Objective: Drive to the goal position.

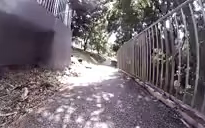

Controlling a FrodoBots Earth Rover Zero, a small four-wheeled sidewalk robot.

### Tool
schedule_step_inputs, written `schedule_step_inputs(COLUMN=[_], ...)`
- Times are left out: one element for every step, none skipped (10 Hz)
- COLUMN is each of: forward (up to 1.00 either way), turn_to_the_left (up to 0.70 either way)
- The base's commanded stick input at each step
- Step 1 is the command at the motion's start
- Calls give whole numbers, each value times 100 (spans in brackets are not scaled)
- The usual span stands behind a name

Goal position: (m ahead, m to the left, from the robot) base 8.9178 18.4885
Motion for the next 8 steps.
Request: schedule_step_inputs(forward=[50,50,50,50,50,50,50,50], turn_to_the_left=[0,0,0,0,0,0,0,0])
